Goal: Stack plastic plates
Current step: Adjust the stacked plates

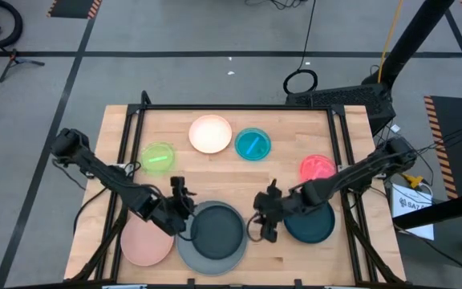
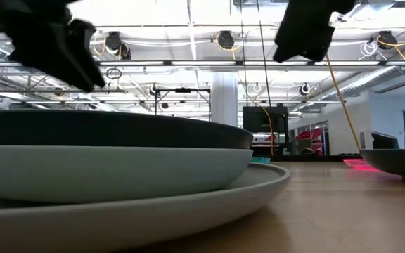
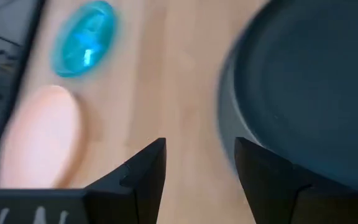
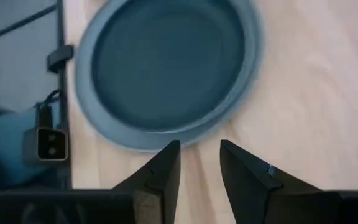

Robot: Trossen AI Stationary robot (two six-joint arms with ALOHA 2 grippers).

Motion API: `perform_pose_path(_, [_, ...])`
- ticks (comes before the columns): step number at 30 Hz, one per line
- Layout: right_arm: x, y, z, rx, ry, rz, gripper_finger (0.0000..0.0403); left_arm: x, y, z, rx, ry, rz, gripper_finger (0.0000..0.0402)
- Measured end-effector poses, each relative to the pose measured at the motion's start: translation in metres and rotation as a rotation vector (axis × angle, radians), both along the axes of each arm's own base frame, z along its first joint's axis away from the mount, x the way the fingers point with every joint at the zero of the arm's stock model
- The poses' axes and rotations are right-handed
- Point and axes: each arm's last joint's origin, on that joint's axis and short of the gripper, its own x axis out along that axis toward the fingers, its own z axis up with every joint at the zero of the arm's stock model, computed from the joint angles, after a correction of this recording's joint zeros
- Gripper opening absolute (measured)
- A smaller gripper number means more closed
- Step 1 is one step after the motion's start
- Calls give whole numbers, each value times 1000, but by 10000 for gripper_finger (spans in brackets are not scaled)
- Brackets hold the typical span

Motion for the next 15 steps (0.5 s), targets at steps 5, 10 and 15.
perform_pose_path(5, [7, 13, -19, -51, 53, 59, 109, 0, -6, -15, -72, -38, -22, 195])
perform_pose_path(10, [11, 16, -39, -105, 118, 92, 109, 3, -11, -21, -108, -48, -13, 195])
perform_pose_path(15, [13, 16, -48, -137, 147, 119, 109, -1, -11, -30, -100, 17, 32, 180])
